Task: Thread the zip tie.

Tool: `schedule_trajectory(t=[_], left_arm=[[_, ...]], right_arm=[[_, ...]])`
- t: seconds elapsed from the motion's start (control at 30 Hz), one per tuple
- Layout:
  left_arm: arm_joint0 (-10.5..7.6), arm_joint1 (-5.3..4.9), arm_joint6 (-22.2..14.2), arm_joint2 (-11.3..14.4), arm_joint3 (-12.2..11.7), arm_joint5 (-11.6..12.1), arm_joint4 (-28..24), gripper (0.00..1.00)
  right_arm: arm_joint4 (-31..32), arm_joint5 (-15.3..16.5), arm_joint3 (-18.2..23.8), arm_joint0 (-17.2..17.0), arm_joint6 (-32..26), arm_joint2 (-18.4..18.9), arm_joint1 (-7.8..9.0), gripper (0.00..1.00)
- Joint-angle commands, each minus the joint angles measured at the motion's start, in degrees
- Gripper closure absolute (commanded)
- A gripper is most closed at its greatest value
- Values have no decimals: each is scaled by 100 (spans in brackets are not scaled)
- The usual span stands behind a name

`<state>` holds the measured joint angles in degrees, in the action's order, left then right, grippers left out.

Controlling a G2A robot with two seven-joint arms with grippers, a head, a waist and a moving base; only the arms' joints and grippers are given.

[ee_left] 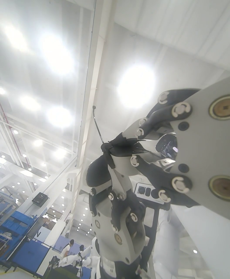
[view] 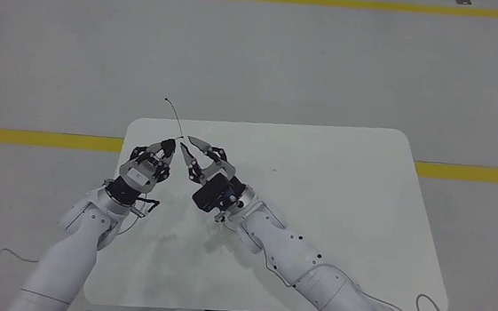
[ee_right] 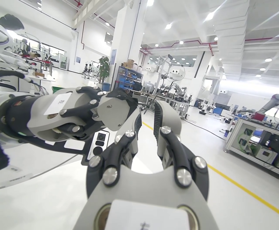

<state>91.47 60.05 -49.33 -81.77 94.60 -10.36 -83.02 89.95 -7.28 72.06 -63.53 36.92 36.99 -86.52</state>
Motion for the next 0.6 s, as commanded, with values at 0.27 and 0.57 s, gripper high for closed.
schedule_trajectory(t=[0.27, 0.57], left_arm=[[0, 0, 0, 0, 0, 0, 0, 100], [0, 0, 0, 0, 0, 0, 0, 100]], right_arm=[[0, 16, -76, 44, 48, 11, -36, 100], [0, 18, -106, 37, 80, 44, -48, 100]])
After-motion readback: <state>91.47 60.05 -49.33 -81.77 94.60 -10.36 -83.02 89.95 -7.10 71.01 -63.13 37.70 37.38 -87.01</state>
